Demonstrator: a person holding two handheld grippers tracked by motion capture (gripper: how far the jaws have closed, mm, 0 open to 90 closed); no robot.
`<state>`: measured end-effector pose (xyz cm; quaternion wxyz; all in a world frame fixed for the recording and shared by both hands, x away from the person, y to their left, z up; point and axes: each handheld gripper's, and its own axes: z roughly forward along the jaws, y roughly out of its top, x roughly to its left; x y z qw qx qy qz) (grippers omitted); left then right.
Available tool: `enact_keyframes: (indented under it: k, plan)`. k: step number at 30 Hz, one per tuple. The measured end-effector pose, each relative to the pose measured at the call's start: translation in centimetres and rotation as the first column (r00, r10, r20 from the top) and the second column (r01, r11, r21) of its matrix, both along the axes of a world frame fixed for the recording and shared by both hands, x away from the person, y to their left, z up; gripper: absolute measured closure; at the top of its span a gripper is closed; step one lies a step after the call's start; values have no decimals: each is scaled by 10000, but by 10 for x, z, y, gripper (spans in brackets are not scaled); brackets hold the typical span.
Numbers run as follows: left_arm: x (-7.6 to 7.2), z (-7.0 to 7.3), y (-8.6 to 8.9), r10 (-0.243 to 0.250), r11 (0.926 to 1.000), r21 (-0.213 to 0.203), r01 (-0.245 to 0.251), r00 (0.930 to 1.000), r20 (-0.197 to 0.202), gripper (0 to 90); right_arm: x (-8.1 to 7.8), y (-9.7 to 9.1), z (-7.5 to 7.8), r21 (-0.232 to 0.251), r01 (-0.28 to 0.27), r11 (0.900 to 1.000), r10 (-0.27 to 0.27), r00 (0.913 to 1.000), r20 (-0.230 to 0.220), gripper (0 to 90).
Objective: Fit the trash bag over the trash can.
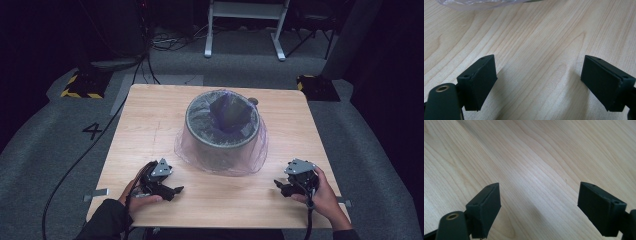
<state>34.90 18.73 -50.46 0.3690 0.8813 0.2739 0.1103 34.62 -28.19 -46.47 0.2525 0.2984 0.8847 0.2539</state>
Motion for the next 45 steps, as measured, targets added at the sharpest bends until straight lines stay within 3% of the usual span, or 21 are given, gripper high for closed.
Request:
enact_keyframes:
  k: [11, 21, 26, 29, 33, 36, 45]
  plan:
    - [0, 0, 0, 2, 10000, 5, -2, 10000, -3, 129, -5, -17, -11, 378, 564, 9977, -562, 9984, -54, 187]
    - [0, 0, 0, -4, 10000, 5, 4, 10000, -3, 129, -7, -32, -25, 1009, 1075, 9891, -1046, 9939, -340, 184]
    - [0, 0, 0, -6, 10000, 4, 6, 10000, -7, 129, -10, -44, -30, 1707, 1464, 9744, -1417, 9891, -393, 169]
    - [0, 0, 0, -7, 10000, 10, 7, 10000, -12, 128, -12, -53, -34, 2329, 1782, 9560, -1684, 9838, -617, 168]
    - [1, 0, 0, -5, 10000, 11, 5, 10000, -34, 127, -14, -66, -39, 3121, 2330, 9210, -2111, 9720, -1029, 156]
    - [1, 0, 0, -7, 10000, 11, 7, 10000, -35, 128, -16, -74, -39, 3093, 2633, 9138, -2426, 9645, -1042, 153]
    - [1, 0, 0, 15, 10000, 19, -15, 10000, -32, 127, -18, -83, -39, 3102, 2785, 9090, -2587, 9603, -1042, 146]
